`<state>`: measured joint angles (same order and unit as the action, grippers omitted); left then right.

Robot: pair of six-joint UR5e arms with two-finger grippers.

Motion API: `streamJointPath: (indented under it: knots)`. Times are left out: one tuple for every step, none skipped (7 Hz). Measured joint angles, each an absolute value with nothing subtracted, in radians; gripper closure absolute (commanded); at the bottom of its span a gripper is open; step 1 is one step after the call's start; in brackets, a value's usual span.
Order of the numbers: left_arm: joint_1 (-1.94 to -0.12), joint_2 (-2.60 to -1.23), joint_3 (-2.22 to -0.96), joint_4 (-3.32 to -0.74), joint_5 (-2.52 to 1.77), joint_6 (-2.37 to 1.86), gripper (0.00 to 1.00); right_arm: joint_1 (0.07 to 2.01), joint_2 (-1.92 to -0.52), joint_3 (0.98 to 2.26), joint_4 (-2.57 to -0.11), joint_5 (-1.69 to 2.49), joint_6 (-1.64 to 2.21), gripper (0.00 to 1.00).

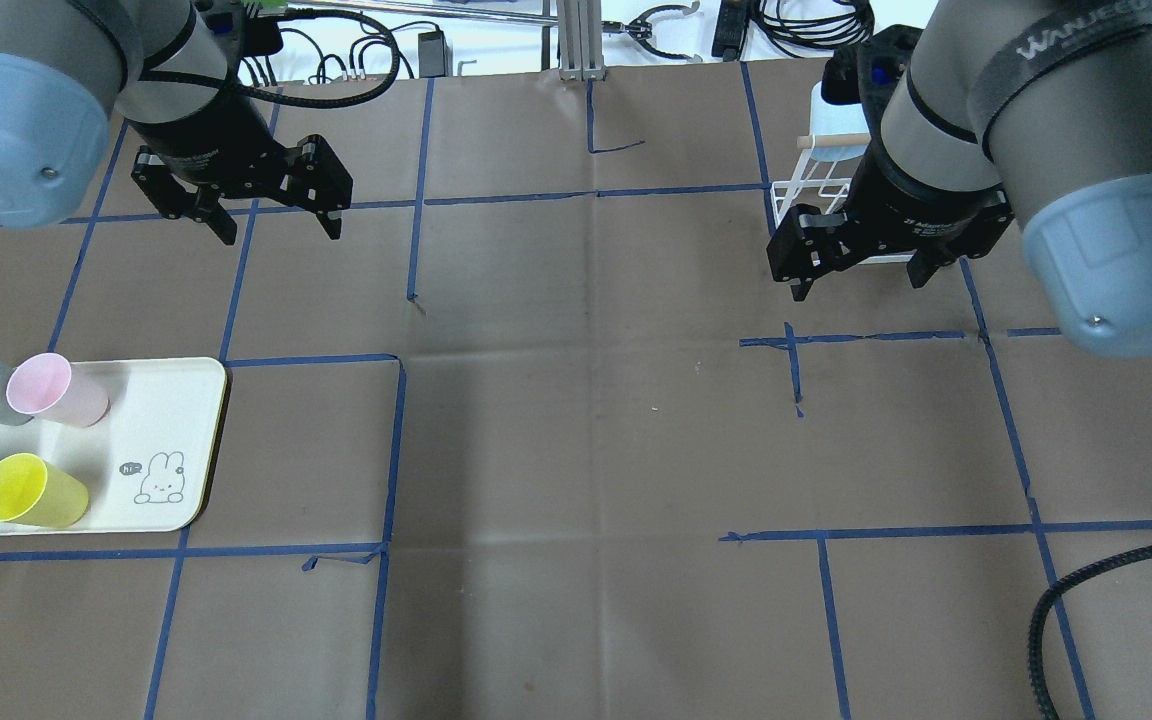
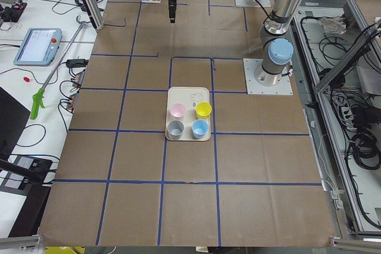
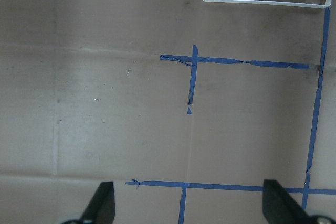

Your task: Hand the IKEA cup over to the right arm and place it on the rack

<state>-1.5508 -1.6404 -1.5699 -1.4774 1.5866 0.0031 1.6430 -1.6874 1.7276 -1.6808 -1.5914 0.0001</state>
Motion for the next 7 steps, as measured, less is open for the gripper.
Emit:
streamJointPath:
  knots:
    - [-1.551,-1.64,-1.569,-1.477,1.587,0.003,0.01,1.643,-1.688,1.725,-1.68,-1.593,0.0,0.0]
    - [-1.551,-1.64,-1.57,-1.477,1.587,0.003,0.01,1.643,-1.688,1.725,-1.68,-1.594,0.0,0.0]
    - [-1.551,-1.64,-1.57,-1.477,1.587,0.003,0.01,1.645,-1.688,1.723,-1.681,-1.593,0.0,0.0]
    - [-1.551,-1.64,-1.57,-1.477,1.587,0.003,0.01,1.647,-1.688,1.721,-1.682,-1.592,0.0,0.0]
    - [-1.551,-1.64,-1.57,-1.477,1.587,0.003,0.01,1.649,-1.687,1.719,-1.682,-1.591,0.001,0.0]
    - [-1.551,-1.64,-1.57,-1.477,1.587,0.003,0.01,1.65,-1.687,1.718,-1.683,-1.589,0.002,0.0]
    - [-1.551,-1.639,-1.57,-1.477,1.587,0.003,0.01,1.65,-1.686,1.717,-1.684,-1.588,0.004,0.0]
